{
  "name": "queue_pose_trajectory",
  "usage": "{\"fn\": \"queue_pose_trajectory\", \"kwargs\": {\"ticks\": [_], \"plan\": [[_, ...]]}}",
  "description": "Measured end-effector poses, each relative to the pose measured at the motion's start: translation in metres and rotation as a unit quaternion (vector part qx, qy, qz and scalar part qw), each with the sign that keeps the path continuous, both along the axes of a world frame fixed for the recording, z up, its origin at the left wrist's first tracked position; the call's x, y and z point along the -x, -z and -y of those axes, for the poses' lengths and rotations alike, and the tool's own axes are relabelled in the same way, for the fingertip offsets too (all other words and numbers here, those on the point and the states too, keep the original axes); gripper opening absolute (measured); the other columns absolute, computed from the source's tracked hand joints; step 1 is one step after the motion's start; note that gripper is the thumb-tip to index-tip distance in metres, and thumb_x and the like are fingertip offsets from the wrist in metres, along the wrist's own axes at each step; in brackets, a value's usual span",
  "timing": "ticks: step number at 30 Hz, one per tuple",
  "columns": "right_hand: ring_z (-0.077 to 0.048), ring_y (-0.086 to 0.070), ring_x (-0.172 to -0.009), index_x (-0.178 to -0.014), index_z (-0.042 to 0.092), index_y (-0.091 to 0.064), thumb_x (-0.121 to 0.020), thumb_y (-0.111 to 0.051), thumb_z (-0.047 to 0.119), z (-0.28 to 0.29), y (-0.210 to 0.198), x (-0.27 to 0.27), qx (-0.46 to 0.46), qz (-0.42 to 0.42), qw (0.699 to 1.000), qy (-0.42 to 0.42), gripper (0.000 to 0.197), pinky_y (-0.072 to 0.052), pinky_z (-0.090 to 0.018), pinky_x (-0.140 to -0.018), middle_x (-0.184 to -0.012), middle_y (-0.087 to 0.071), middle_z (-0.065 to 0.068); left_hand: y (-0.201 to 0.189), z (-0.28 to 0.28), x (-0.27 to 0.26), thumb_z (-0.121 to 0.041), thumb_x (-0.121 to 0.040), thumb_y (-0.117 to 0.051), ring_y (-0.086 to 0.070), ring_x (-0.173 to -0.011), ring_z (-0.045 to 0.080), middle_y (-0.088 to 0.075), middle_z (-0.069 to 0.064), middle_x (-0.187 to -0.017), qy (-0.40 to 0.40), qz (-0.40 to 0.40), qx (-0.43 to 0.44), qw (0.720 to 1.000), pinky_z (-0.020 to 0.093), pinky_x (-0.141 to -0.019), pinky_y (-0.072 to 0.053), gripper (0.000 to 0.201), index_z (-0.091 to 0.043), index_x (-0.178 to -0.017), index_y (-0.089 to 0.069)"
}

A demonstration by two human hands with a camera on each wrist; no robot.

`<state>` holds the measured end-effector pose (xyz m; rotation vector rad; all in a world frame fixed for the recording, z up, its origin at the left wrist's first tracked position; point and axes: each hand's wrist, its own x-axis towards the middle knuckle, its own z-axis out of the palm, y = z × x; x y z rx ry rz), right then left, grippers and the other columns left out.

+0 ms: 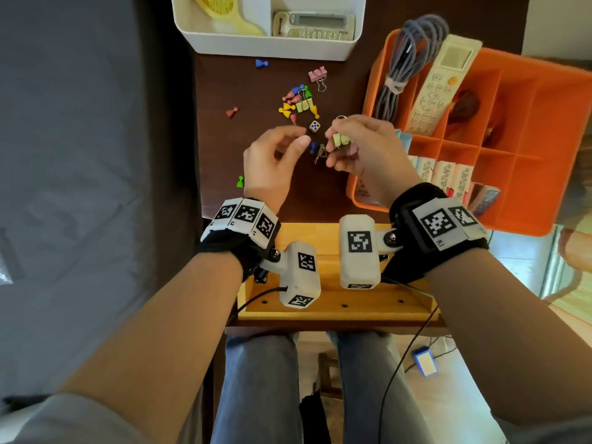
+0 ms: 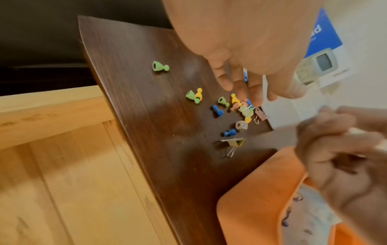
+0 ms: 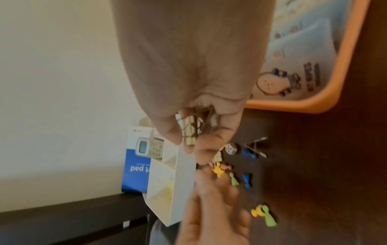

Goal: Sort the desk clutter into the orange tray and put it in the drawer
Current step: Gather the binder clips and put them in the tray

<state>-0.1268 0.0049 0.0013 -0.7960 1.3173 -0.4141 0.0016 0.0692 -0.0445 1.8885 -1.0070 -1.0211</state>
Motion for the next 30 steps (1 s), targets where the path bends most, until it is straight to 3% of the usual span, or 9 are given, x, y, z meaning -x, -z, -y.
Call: {"fn": "queue_pose_trajectory", "kwargs": {"ticks": [2,5,7,12,16,22,27,30], "plan": [[-0.012,-0.054,-0.044,-0.072,0.006,-0.058,-0.094,-0.050,0.012,0.003,-0.002,0.010,0.011,0.007,1.000,0.018,0.024,-0.042,-0.017,-0.043,-0.064,-0.055,-0.007,0.006,-0.001,0.004,-0.021,-0.087,-0.063,-0.058,-0.079,0.004,-0.067,-0.002,-0.096,0.036,0.027,-0.046,0.998,0.014,-0.077,-0.047,0.025,-0.016,-0.110,-0.066],[-0.013,-0.055,-0.046,-0.069,0.008,-0.056,-0.094,-0.053,0.016,0.004,-0.002,0.022,0.020,0.002,0.999,0.026,0.027,-0.042,-0.017,-0.042,-0.064,-0.058,-0.007,0.013,-0.002,0.012,-0.025,-0.081,-0.069,-0.056,-0.073,0.008,-0.066,-0.004,-0.096,0.082,0.077,-0.101,0.989,0.030,-0.080,-0.051,0.032,-0.023,-0.113,-0.064],[-0.013,-0.055,-0.048,-0.067,0.008,-0.056,-0.094,-0.054,0.019,0.003,-0.001,0.028,0.021,-0.005,0.999,0.028,0.030,-0.041,-0.017,-0.043,-0.064,-0.059,-0.006,0.014,-0.001,0.017,-0.029,-0.079,-0.070,-0.056,-0.072,0.010,-0.066,-0.004,-0.097,0.082,0.109,-0.125,0.983,0.033,-0.080,-0.051,0.034,-0.025,-0.112,-0.063],[-0.014,-0.055,-0.049,-0.065,0.008,-0.056,-0.093,-0.054,0.014,-0.001,0.002,0.036,0.015,-0.014,0.999,0.033,0.029,-0.042,-0.018,-0.044,-0.066,-0.063,-0.007,0.013,0.008,0.031,-0.034,-0.080,-0.068,-0.062,-0.088,0.019,-0.068,-0.003,-0.098,0.093,0.154,-0.134,0.974,0.034,-0.079,-0.050,0.032,-0.026,-0.111,-0.063],[-0.016,-0.055,-0.049,-0.073,0.008,-0.057,-0.091,-0.052,0.008,0.000,0.004,0.038,0.010,0.003,0.999,0.045,0.019,-0.043,-0.019,-0.042,-0.070,-0.064,-0.010,0.013,0.018,0.037,-0.045,-0.077,-0.068,-0.062,-0.096,0.017,-0.069,-0.004,-0.098,0.064,0.178,-0.161,0.969,0.027,-0.074,-0.040,0.036,-0.024,-0.106,-0.063],[-0.016,-0.058,-0.052,-0.095,0.009,-0.062,-0.090,-0.050,0.005,0.003,0.005,0.041,0.021,0.003,0.999,0.039,0.013,-0.048,-0.021,-0.047,-0.075,-0.065,-0.009,0.015,0.028,0.038,-0.038,-0.078,-0.068,-0.065,-0.091,0.022,-0.071,-0.001,-0.089,0.045,0.182,-0.188,0.964,0.033,-0.077,-0.051,0.021,-0.019,-0.087,-0.068],[-0.020,-0.067,-0.063,-0.106,0.001,-0.063,-0.092,-0.049,0.004,0.008,0.005,0.041,0.000,0.037,0.997,0.062,0.020,-0.055,-0.023,-0.056,-0.085,-0.070,-0.014,0.007,0.029,0.029,-0.034,-0.082,-0.067,-0.057,-0.065,0.003,-0.065,-0.007,-0.075,0.031,0.102,-0.078,0.991,0.020,-0.068,-0.048,0.020,-0.014,-0.083,-0.070],[-0.027,-0.072,-0.075,-0.107,-0.003,-0.062,-0.092,-0.047,0.002,0.012,0.004,0.037,-0.014,0.061,0.995,0.075,0.022,-0.058,-0.026,-0.063,-0.090,-0.072,-0.017,-0.005,0.037,0.023,-0.030,-0.082,-0.067,-0.056,-0.061,-0.002,-0.064,-0.006,-0.074,-0.009,0.045,0.000,0.999,0.010,-0.064,-0.044,0.018,-0.013,-0.081,-0.069]]}}
